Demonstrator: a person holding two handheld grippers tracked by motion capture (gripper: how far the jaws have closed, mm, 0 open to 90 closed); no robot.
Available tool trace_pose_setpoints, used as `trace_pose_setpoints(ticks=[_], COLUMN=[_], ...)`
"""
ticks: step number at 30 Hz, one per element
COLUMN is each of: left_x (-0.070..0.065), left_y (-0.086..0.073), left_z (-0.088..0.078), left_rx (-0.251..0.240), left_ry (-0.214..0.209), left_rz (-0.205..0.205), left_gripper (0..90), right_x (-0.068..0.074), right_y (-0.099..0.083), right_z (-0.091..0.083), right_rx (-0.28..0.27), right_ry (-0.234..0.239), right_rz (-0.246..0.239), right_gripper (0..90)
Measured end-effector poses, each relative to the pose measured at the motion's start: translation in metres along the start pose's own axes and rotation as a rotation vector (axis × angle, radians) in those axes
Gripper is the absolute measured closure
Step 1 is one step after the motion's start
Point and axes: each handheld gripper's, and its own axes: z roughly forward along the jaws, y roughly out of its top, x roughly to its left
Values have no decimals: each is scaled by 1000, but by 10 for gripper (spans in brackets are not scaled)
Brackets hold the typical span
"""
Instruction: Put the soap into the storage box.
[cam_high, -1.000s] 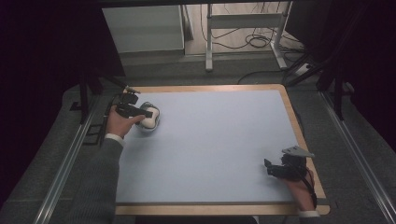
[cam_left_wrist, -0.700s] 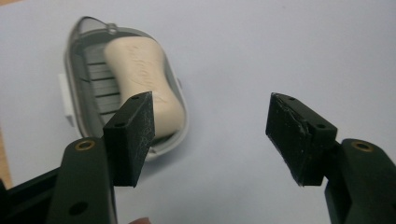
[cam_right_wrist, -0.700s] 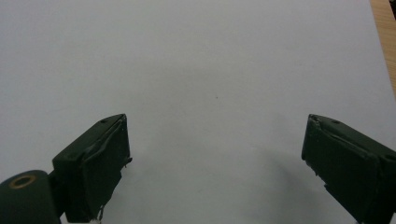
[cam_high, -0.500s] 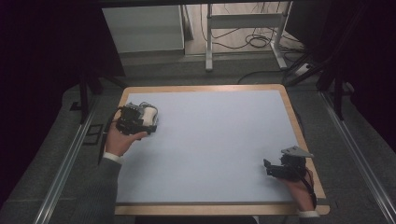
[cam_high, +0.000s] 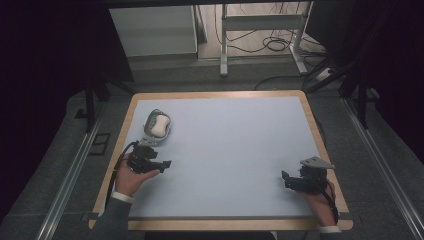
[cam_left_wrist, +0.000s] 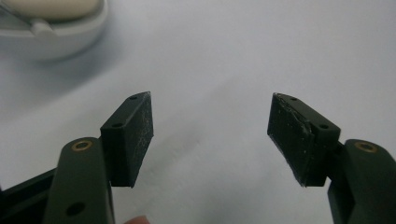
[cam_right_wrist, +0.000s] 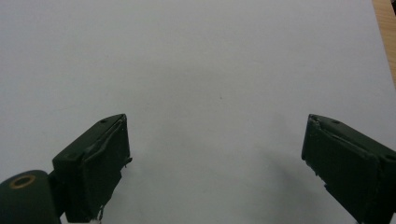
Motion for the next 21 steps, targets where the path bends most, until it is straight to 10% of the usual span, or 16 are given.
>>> trace_pose_setpoints(ticks=[11, 21], left_x=[-12, -10], left_y=[-39, -38], left_z=[9, 4], left_rx=[-6, -29], left_ry=[-44, -57], left_rz=[-53, -62], left_gripper=[311, 308], right_x=[0, 2], right_y=[0, 1], right_z=[-2, -2], right_rx=[-9, -12], right_ry=[-3, -4], right_rz=[0, -3], right_gripper=[75, 75])
